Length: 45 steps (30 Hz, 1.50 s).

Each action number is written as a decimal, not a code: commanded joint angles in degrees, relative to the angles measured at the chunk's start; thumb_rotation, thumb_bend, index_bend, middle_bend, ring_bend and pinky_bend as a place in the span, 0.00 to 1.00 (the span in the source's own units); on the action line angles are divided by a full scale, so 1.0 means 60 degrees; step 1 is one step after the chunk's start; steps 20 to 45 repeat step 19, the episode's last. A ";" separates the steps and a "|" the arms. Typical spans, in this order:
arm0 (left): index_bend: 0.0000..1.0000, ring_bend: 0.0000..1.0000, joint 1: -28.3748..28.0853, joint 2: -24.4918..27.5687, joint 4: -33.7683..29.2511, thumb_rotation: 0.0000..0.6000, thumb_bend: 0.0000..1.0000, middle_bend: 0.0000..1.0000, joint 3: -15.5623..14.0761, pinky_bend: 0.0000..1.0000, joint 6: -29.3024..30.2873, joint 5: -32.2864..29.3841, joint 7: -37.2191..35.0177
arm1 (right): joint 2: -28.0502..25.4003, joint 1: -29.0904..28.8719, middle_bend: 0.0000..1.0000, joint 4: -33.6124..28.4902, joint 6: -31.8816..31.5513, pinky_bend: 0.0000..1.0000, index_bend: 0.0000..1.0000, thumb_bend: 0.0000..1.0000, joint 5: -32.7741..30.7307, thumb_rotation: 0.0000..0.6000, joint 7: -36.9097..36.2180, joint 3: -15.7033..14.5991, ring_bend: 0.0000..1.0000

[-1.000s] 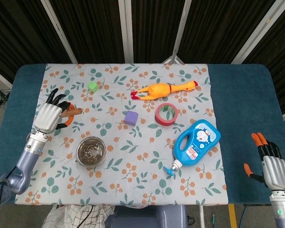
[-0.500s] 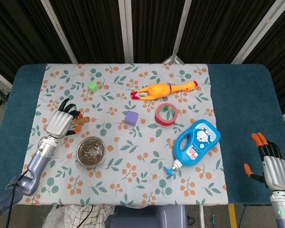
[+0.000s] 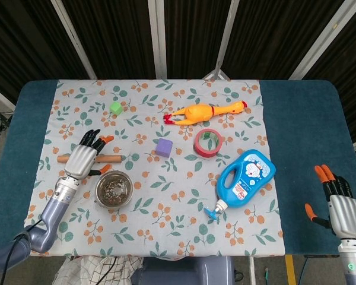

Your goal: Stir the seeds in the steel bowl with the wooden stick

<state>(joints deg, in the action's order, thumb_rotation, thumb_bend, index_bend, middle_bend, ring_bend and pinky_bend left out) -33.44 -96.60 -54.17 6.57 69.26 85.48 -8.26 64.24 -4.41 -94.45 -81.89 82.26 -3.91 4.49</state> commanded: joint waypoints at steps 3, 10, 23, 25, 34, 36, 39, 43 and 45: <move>0.17 0.01 0.0810 0.1100 -0.2211 1.00 0.37 0.20 0.0031 0.00 0.1086 -0.0173 0.0782 | 0.0008 0.0013 0.00 0.0067 -0.0031 0.00 0.00 0.40 0.0043 1.00 0.0044 -0.0020 0.00; 0.10 0.00 0.2474 0.3337 -0.5407 1.00 0.29 0.10 -0.0879 0.00 0.2862 0.0247 0.2423 | -0.0004 -0.0014 0.00 0.0190 -0.0044 0.00 0.00 0.40 0.0143 1.00 0.0304 -0.0055 0.00; 0.00 0.00 0.4382 0.4558 -0.6179 1.00 0.22 0.00 -0.1843 0.00 0.4556 0.0404 0.3025 | 0.0129 0.0009 0.00 0.0510 -0.0394 0.00 0.00 0.40 0.0543 1.00 0.0709 -0.0105 0.00; 0.00 0.00 0.4382 0.4558 -0.6179 1.00 0.22 0.00 -0.1843 0.00 0.4556 0.0404 0.3025 | 0.0129 0.0009 0.00 0.0510 -0.0394 0.00 0.00 0.40 0.0543 1.00 0.0709 -0.0105 0.00; 0.00 0.00 0.4382 0.4558 -0.6179 1.00 0.22 0.00 -0.1843 0.00 0.4556 0.0404 0.3025 | 0.0129 0.0009 0.00 0.0510 -0.0394 0.00 0.00 0.40 0.0543 1.00 0.0709 -0.0105 0.00; 0.00 0.00 0.4382 0.4558 -0.6179 1.00 0.22 0.00 -0.1843 0.00 0.4556 0.0404 0.3025 | 0.0129 0.0009 0.00 0.0510 -0.0394 0.00 0.00 0.40 0.0543 1.00 0.0709 -0.0105 0.00; 0.00 0.00 0.4382 0.4558 -0.6179 1.00 0.22 0.00 -0.1843 0.00 0.4556 0.0404 0.3025 | 0.0129 0.0009 0.00 0.0510 -0.0394 0.00 0.00 0.40 0.0543 1.00 0.0709 -0.0105 0.00; 0.00 0.00 0.4382 0.4558 -0.6179 1.00 0.22 0.00 -0.1843 0.00 0.4556 0.0404 0.3025 | 0.0129 0.0009 0.00 0.0510 -0.0394 0.00 0.00 0.40 0.0543 1.00 0.0709 -0.0105 0.00; 0.00 0.00 0.4382 0.4558 -0.6179 1.00 0.22 0.00 -0.1843 0.00 0.4556 0.0404 0.3025 | 0.0129 0.0009 0.00 0.0510 -0.0394 0.00 0.00 0.40 0.0543 1.00 0.0709 -0.0105 0.00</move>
